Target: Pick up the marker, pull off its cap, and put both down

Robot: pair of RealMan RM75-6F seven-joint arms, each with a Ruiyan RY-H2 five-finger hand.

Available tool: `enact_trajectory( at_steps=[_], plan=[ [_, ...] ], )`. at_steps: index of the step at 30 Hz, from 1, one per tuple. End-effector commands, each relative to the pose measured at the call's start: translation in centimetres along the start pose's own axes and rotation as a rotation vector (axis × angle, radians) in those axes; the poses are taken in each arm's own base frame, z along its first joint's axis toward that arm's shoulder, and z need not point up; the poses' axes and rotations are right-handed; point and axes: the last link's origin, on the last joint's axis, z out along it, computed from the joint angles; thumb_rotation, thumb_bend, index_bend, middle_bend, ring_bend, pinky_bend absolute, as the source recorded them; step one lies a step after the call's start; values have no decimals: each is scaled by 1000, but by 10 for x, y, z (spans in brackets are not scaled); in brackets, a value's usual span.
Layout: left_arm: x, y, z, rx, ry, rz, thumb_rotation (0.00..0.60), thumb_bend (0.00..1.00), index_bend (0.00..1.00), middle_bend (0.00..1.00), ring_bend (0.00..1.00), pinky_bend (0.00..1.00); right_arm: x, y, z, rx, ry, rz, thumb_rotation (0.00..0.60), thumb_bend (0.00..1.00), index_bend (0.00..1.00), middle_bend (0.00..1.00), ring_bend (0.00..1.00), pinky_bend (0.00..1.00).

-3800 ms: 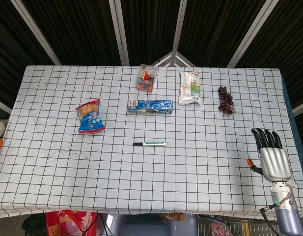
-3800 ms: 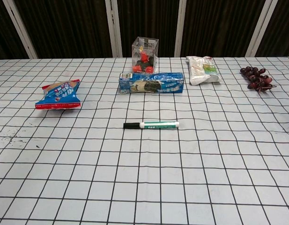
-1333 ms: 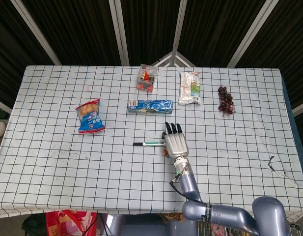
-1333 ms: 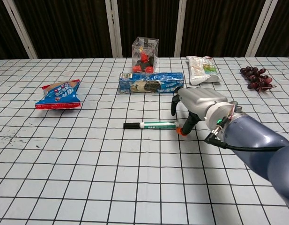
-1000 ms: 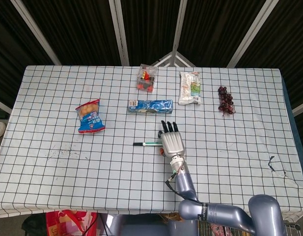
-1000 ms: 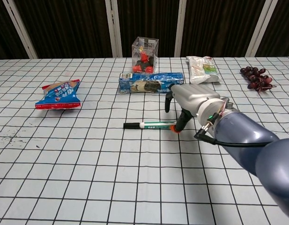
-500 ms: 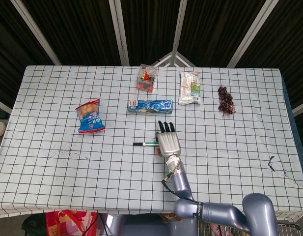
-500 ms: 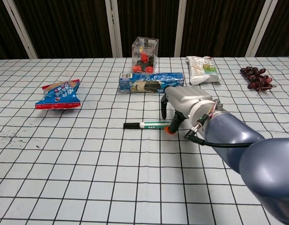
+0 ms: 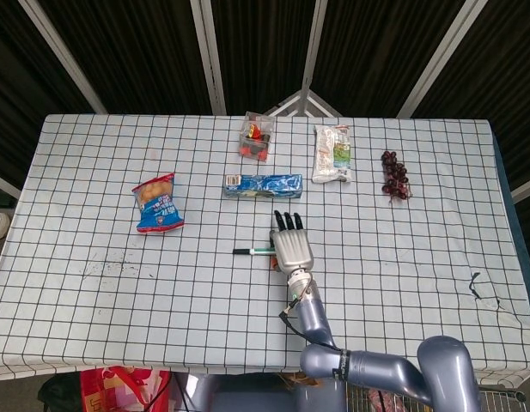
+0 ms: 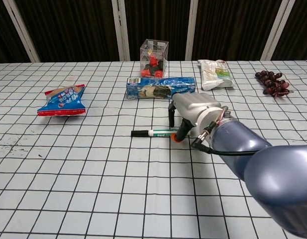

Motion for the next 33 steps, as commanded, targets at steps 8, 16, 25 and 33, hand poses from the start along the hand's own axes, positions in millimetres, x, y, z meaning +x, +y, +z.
enact_trajectory(
  at_steps=[8,16,25,33],
  plan=[
    [-3,-2,0,8,-8,3,600,507,48,0,0,13,-3,-2,5,0,-11,-3,600,355,520,54,4,0],
    [-4,0,0,4,-8,9,600,507,48,0,0,13,-5,-3,7,-1,-14,0,600,394,539,54,5,0],
    [-5,0,0,6,-11,11,600,508,49,0,0,13,-8,-4,9,0,-21,0,600,413,543,54,6,0],
    [-6,1,1,5,-15,11,600,507,49,0,0,14,-10,-4,8,5,-31,-3,600,416,543,54,6,0]
  ],
)
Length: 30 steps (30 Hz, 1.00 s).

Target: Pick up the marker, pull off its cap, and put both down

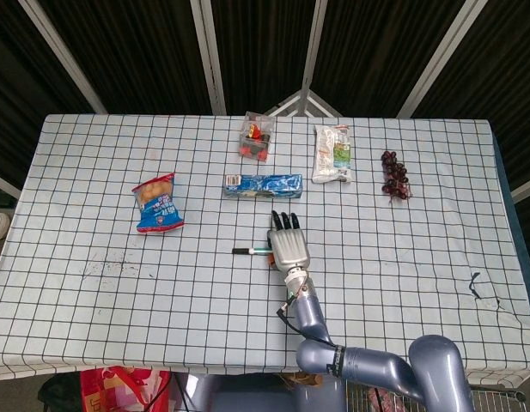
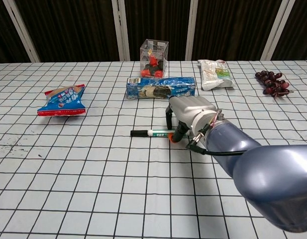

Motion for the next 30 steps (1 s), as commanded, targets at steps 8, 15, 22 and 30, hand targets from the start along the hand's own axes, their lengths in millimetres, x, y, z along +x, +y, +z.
enact_trajectory(
  at_steps=[8,15,22,30],
  plan=[
    [-1,1,0,-1,1,-2,600,507,51,0,0,13,-2,0,-1,5,-7,-1,600,421,543,54,6,0],
    [-1,1,-1,-2,2,0,600,507,51,0,0,14,-4,-1,-1,9,-16,-7,600,420,542,54,6,0],
    [0,0,-1,1,5,0,600,507,51,0,0,14,-5,-3,-1,14,-26,-14,600,420,501,54,7,0],
    [-1,0,-1,2,3,-2,600,507,51,0,0,13,-6,-5,-1,17,-29,-16,600,420,497,54,6,0]
  ],
)
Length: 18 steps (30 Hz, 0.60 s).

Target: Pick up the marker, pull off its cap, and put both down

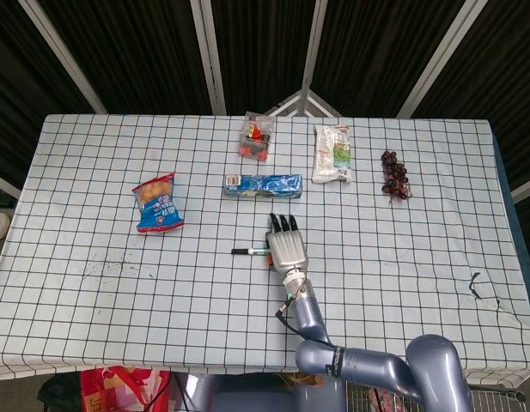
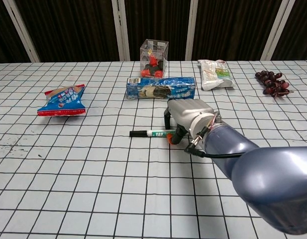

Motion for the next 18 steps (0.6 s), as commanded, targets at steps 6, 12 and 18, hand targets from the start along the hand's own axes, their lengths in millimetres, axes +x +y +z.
enact_trajectory(
  at_steps=[6,12,18],
  plan=[
    [0,-1,0,2,1,-1,600,508,51,0,0,13,0,-2,0,5,2,-1,600,420,497,54,7,0],
    [-1,-2,-1,6,-3,-2,600,507,51,0,0,13,-1,-3,0,6,-2,-3,600,420,524,54,6,0],
    [-1,-2,-1,5,0,-4,600,508,51,0,0,14,1,-4,-1,15,1,-8,600,421,681,54,9,0]
  ],
)
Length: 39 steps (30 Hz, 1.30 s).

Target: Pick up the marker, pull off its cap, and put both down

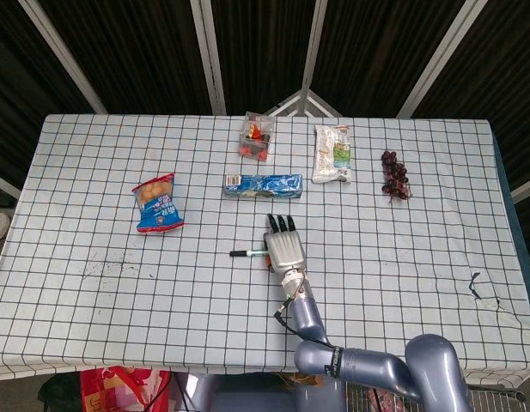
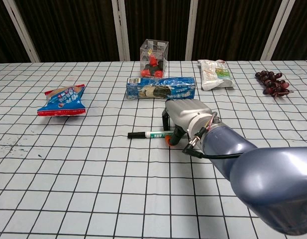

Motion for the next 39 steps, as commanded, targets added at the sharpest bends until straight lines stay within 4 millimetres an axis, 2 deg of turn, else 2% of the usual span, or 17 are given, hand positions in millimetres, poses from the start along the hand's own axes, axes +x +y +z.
enact_trajectory(
  at_steps=[1,4,6,24,30,32,39],
  plan=[
    [0,0,0,-1,2,1,600,508,51,0,0,13,1,0,-1,7,3,3,600,421,696,54,11,0],
    [1,-1,0,1,5,-3,600,507,51,0,0,14,4,-1,-3,26,11,25,600,420,727,54,15,0],
    [2,-1,-1,1,9,-10,600,507,51,0,0,13,13,-1,-8,46,36,66,600,420,729,54,15,0],
    [6,5,-4,-25,31,-27,600,507,51,0,0,13,48,14,-31,74,84,209,600,420,739,54,14,0],
    [6,23,-2,-85,50,-64,600,507,67,0,0,14,77,20,-45,70,154,205,600,420,739,54,15,0],
    [7,41,0,-145,69,-82,600,506,68,0,0,13,95,18,-55,67,193,184,600,420,739,54,15,0],
    [11,69,-2,-221,82,-102,600,504,77,0,0,14,118,6,-69,53,214,152,600,420,739,54,14,0]
  ],
)
